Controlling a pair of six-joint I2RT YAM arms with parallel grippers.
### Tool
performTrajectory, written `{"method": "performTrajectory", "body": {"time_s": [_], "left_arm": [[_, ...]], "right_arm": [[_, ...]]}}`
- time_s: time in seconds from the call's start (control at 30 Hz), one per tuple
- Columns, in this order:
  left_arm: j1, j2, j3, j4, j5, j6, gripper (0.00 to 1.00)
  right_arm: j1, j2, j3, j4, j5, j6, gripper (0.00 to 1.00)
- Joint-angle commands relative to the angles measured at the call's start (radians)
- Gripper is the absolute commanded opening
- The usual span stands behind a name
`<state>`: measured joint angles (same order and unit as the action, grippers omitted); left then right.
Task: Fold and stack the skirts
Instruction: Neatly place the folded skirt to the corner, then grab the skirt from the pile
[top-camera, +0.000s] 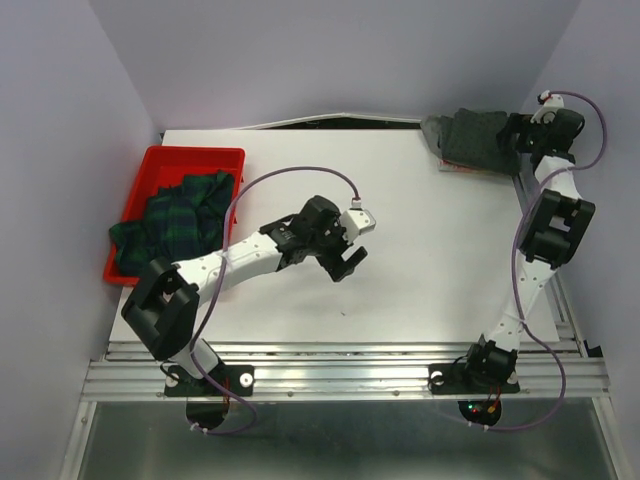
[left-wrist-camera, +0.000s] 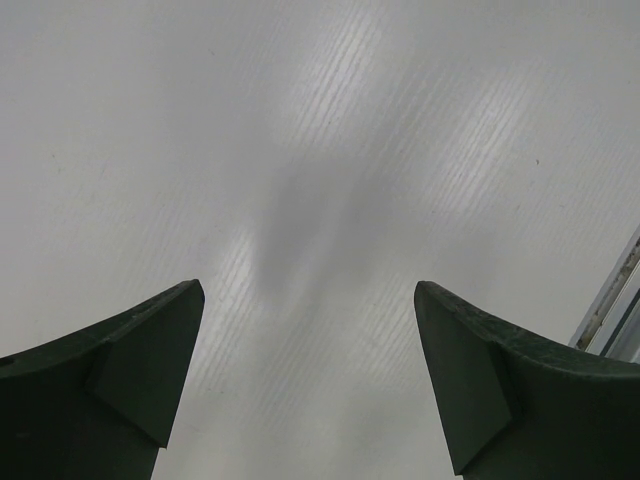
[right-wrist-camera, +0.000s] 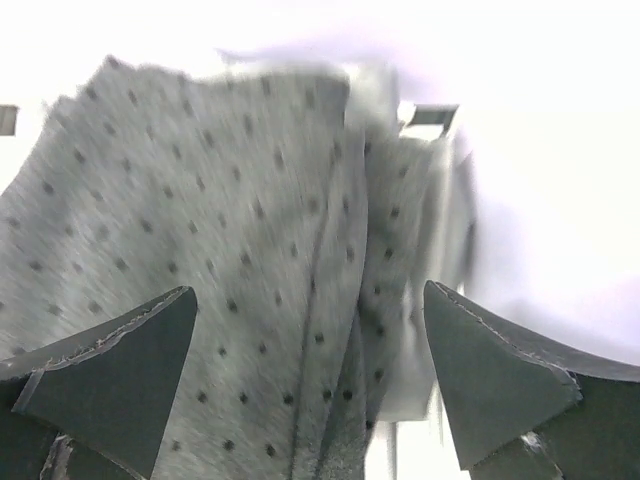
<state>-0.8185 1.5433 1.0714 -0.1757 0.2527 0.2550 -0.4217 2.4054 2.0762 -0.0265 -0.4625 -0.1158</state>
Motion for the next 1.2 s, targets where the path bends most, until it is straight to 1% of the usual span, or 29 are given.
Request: {"method": "performTrajectory", "body": {"time_s": [0.0, 0.07, 0.2, 0.27, 0.3, 0.37, 0.4, 0.47, 0.53, 0.57, 0.6, 0.7, 0.73, 0.77, 0.83, 0.87, 0.93, 0.97, 1.0, 1.07, 1.1, 1.17], "left_arm": [[0.053, -0.048, 0.058, -0.002, 0.060, -0.032, 0.99], [0.076, -0.054, 0.061, 0.001, 0.079, -0.042, 0.99], [0.156, -0.087, 0.065, 0.030, 0.106, -0.062, 0.99], [0.188, -0.098, 0.068, 0.045, 0.143, -0.074, 0.99], [0.217, -0.101, 0.071, 0.048, 0.166, -0.077, 0.99], [0.242, -0.104, 0.079, 0.058, 0.184, -0.080, 0.99], [0.251, -0.109, 0.084, 0.058, 0.204, -0.074, 0.99], [0.274, -0.120, 0.090, 0.073, 0.203, -0.076, 0.99], [0.294, -0.141, 0.088, 0.096, 0.185, -0.085, 0.99], [0.303, -0.150, 0.088, 0.102, 0.186, -0.085, 0.99], [0.314, -0.169, 0.087, 0.110, 0.191, -0.088, 0.99], [0.363, -0.187, 0.087, 0.120, 0.206, -0.097, 0.99], [0.372, -0.195, 0.090, 0.120, 0.203, -0.099, 0.99], [0.380, -0.196, 0.093, 0.114, 0.195, -0.099, 0.99], [0.393, -0.198, 0.094, 0.102, 0.157, -0.086, 0.99], [0.397, -0.198, 0.093, 0.090, 0.142, -0.074, 0.99], [0.415, -0.207, 0.079, 0.082, 0.126, -0.063, 0.99], [0.421, -0.213, 0.055, 0.082, 0.126, -0.057, 0.99], [0.430, -0.227, 0.038, 0.085, 0.117, -0.056, 0.99], [0.435, -0.241, -0.016, 0.082, 0.114, -0.053, 0.99], [0.435, -0.244, -0.031, 0.073, 0.115, -0.042, 0.99], [0.440, -0.247, -0.066, 0.056, 0.114, -0.031, 0.99]], "right_arm": [[0.017, -0.152, -0.028, 0.111, 0.050, -0.030, 1.00], [0.026, -0.179, -0.037, 0.111, 0.048, -0.036, 1.00], [0.046, -0.253, -0.054, 0.082, 0.035, -0.076, 1.00], [0.069, -0.290, -0.044, 0.053, 0.047, -0.087, 1.00], [0.069, -0.302, -0.039, 0.042, 0.045, -0.084, 1.00], [0.069, -0.340, -0.025, 0.014, 0.035, -0.081, 1.00], [0.069, -0.353, -0.009, -0.040, 0.025, -0.074, 1.00], [0.069, -0.393, 0.002, -0.090, 0.021, -0.067, 1.00], [0.069, -0.437, 0.021, -0.232, -0.007, -0.067, 1.00], [0.069, -0.437, 0.021, -0.233, -0.017, -0.067, 1.00], [0.080, -0.471, 0.015, -0.315, -0.037, -0.064, 1.00], [0.089, -0.534, -0.043, -0.447, -0.053, -0.050, 1.00], [0.089, -0.581, -0.073, -0.470, -0.065, -0.045, 1.00], [0.089, -0.607, -0.156, -0.490, -0.070, -0.041, 1.00], [0.098, -0.699, -0.261, -0.521, -0.085, -0.025, 1.00], [0.098, -0.730, -0.374, -0.541, -0.099, -0.013, 1.00], [0.110, -0.825, -0.496, -0.550, -0.120, -0.010, 1.00], [0.126, -0.857, -0.557, -0.556, -0.131, -0.005, 1.00], [0.145, -0.891, -0.681, -0.553, -0.140, -0.001, 1.00], [0.169, -0.990, -0.801, -0.538, -0.142, 0.001, 1.00], [0.187, -1.021, -0.906, -0.515, -0.142, 0.007, 1.00], [0.202, -1.086, -0.987, -0.507, -0.159, 0.004, 1.00]]}}
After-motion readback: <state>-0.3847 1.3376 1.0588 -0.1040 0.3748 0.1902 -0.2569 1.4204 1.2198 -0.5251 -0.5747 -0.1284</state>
